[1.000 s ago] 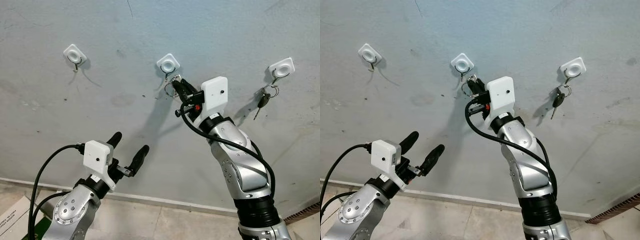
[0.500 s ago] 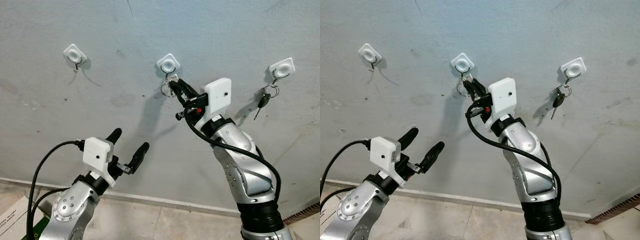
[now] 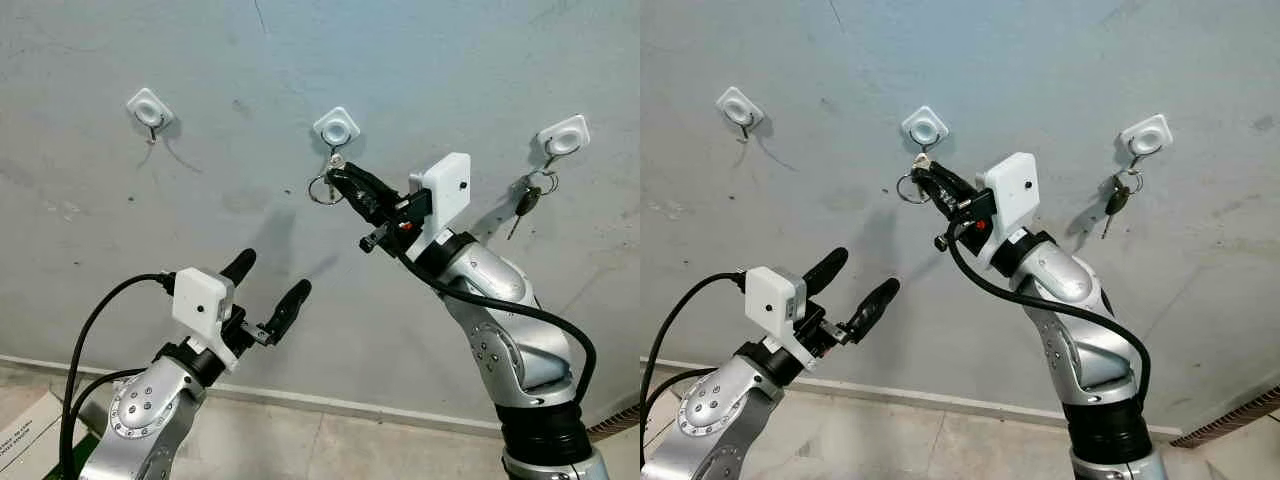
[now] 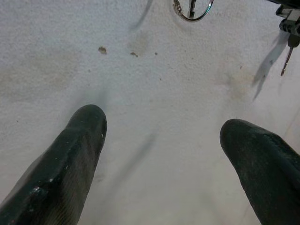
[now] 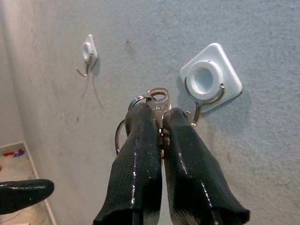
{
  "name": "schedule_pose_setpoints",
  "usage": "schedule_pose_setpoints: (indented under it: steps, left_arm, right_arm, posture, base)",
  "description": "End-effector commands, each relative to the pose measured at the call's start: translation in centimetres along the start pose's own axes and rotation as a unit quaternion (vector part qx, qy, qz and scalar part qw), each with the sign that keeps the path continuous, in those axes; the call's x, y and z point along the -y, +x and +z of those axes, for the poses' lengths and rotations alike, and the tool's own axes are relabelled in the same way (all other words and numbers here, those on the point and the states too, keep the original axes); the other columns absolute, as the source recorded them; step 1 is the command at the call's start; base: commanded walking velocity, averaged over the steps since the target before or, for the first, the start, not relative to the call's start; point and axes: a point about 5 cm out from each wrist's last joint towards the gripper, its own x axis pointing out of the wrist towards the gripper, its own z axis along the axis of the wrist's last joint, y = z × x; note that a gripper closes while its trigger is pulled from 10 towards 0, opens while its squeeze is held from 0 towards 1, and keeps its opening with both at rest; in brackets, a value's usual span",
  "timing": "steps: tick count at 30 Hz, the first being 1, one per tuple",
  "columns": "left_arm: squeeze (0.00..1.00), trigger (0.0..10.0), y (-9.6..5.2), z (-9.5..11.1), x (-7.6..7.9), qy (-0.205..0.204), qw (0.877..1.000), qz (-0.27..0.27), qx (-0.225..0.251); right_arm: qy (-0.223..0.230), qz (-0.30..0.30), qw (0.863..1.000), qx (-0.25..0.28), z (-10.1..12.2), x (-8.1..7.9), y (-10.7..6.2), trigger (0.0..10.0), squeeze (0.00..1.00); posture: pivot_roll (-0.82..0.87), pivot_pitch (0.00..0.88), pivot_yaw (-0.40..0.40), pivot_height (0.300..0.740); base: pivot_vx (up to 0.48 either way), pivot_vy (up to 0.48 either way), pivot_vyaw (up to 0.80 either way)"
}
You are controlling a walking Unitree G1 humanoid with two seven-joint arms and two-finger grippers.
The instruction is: Hang keys on a hook
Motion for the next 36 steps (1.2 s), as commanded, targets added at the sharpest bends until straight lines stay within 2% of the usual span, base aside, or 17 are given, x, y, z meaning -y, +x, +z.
schedule_pose_setpoints:
  steps: [1, 6, 15, 20, 36]
  left_arm:
    - [0.00, 10.0, -0.6, 0.4, 0.0, 0.004, 1.000, -0.007, 0.002]
    - [0.00, 10.0, -1.5, -0.1, -0.1, 0.001, 1.000, -0.001, -0.010]
    - [0.00, 10.0, -1.8, -0.3, -0.1, -0.002, 1.000, 0.006, -0.014]
    - [0.00, 10.0, -1.8, -0.5, -0.1, -0.002, 1.000, 0.008, -0.013]
    - [0.00, 10.0, -1.9, -1.1, -0.2, -0.008, 1.000, 0.008, -0.013]
  right_arm:
    - [-0.003, 0.022, 1.000, 0.019, 1.2, -0.4, 0.4, 10.0, 0.00]
    - [-0.006, 0.016, 0.999, 0.028, 1.7, 0.0, 0.7, 10.0, 0.00]
    - [-0.017, -0.027, 0.999, 0.041, 2.0, 1.3, 1.7, 10.0, 0.00]
    - [-0.025, -0.052, 0.998, 0.029, 1.4, 1.9, 2.0, 10.0, 0.00]
    - [-0.026, -0.097, 0.995, 0.018, 0.2, 2.1, 2.6, 10.0, 0.00]
  posture:
    - [0.09, 0.048, 0.006, 0.740]
    - [0.10, 0.050, 0.001, 0.740]
    - [0.11, 0.046, -0.009, 0.740]
    - [0.11, 0.042, -0.014, 0.740]
    - [0.11, 0.039, -0.019, 0.740]
  base:
    - [0.000, 0.000, 0.00]
    - [0.000, 0.000, 0.00]
    - [0.000, 0.000, 0.00]
    - [0.000, 0.000, 0.00]
    - [0.000, 0.000, 0.00]
